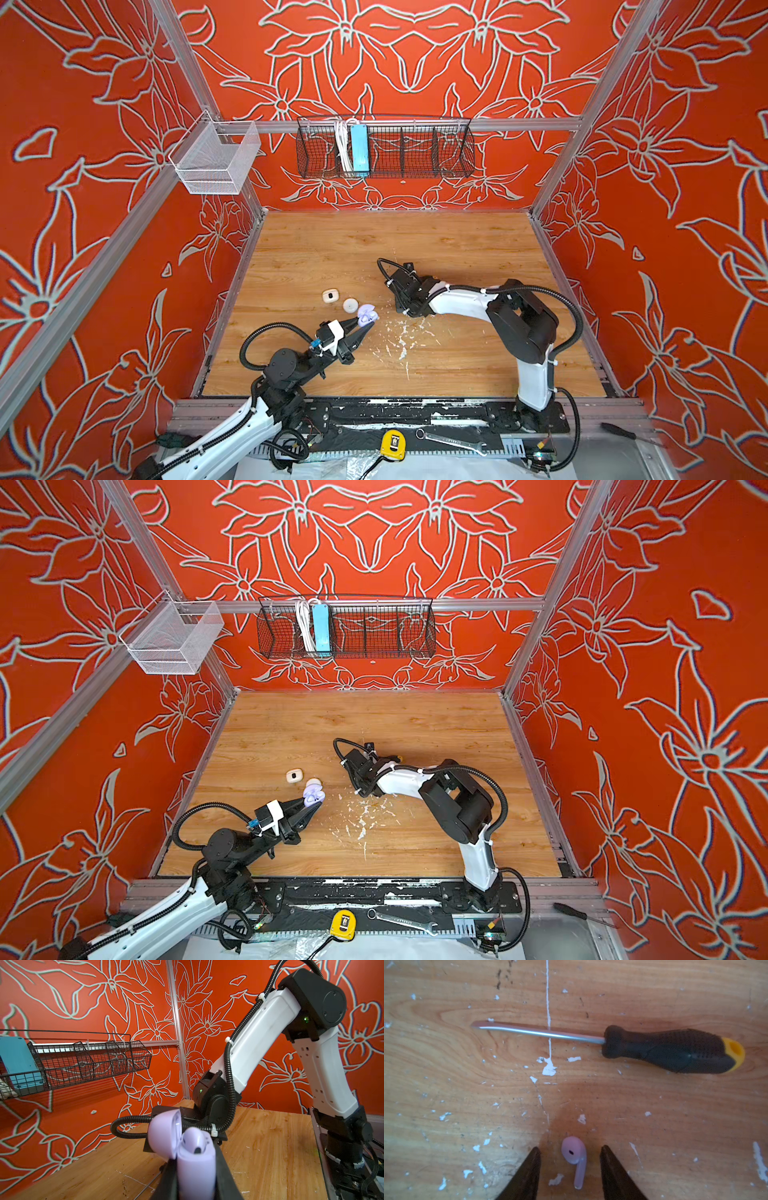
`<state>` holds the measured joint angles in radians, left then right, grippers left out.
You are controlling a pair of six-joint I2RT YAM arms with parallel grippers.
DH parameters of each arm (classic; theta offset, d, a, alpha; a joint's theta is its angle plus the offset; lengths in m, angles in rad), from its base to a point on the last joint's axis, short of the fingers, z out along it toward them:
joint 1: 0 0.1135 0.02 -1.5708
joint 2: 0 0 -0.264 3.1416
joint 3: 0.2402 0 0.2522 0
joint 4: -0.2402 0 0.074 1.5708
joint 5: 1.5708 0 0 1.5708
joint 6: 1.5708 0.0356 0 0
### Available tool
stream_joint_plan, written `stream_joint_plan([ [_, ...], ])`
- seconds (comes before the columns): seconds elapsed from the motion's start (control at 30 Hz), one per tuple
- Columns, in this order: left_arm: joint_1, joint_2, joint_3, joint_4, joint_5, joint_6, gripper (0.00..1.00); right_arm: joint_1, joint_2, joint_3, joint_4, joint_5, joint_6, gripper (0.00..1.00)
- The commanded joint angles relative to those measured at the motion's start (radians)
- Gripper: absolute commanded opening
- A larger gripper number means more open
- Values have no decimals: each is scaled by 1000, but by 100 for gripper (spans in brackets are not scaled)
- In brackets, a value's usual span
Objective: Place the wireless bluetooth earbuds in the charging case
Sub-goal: 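Lower the right gripper onto the second lilac earbud and close on it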
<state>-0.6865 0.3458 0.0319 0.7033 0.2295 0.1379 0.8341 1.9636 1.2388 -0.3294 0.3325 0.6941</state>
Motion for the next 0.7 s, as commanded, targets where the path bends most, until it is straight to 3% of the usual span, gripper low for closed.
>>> stream_joint_plan([
  [0.0,1,-17,33,8,0,9,0,-3,32,13,-47,20,14,47],
  [0.17,1,-17,33,9,1,8,0,-4,28,2,-40,18,20,35],
  [0.67,1,-28,32,5,0,6,0,-4,58,33,-37,-13,-4,34],
])
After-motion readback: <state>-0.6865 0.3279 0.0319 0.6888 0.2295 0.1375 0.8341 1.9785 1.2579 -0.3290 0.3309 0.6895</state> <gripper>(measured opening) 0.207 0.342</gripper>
